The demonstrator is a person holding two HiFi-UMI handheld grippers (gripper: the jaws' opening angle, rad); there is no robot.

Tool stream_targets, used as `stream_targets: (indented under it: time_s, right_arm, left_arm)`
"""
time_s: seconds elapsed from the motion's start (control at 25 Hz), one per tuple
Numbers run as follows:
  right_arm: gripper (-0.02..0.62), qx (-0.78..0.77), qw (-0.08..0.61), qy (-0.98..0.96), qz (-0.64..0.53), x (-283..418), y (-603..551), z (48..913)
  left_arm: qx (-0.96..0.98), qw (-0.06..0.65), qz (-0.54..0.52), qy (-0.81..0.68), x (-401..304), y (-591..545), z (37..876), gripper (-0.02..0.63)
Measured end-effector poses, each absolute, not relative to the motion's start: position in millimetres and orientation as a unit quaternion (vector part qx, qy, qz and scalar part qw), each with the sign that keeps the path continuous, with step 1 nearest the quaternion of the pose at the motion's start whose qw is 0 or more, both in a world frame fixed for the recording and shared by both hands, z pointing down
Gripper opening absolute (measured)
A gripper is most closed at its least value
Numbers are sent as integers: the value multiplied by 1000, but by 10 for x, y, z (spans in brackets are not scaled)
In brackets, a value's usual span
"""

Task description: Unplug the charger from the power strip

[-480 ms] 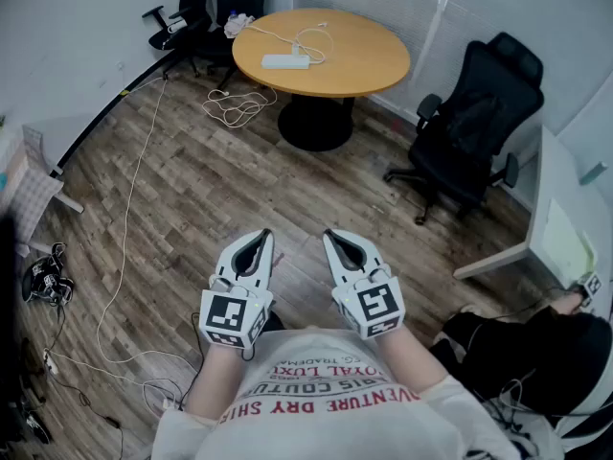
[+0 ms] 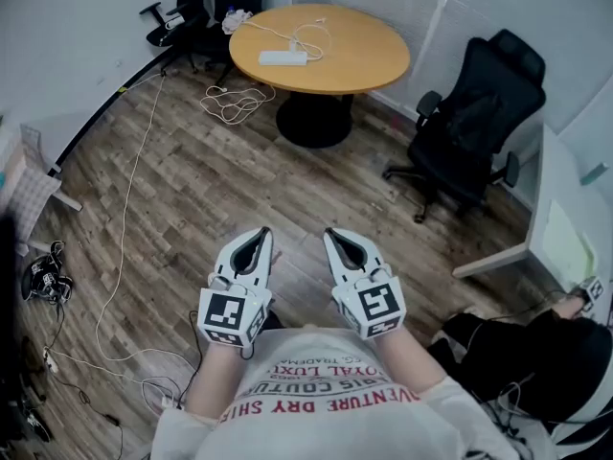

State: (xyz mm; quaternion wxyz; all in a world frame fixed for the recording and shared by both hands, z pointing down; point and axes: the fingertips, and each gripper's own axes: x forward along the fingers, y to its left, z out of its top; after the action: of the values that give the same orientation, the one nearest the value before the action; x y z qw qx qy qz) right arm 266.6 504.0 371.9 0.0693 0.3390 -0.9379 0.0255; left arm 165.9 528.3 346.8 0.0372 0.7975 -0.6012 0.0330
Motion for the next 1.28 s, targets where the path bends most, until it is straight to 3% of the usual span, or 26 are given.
stream_targets:
  time_s: [0.44,1.28]
  right_arm:
    - [28,360,76,-928,52,2540,4525,3847]
    - [28,437,107,-890,71,708,1808,3818]
  left_arm:
    - [798,49,50,-599,1462,4930,3636,29]
    - [835,79,36,-544,-623,1941,3568,29]
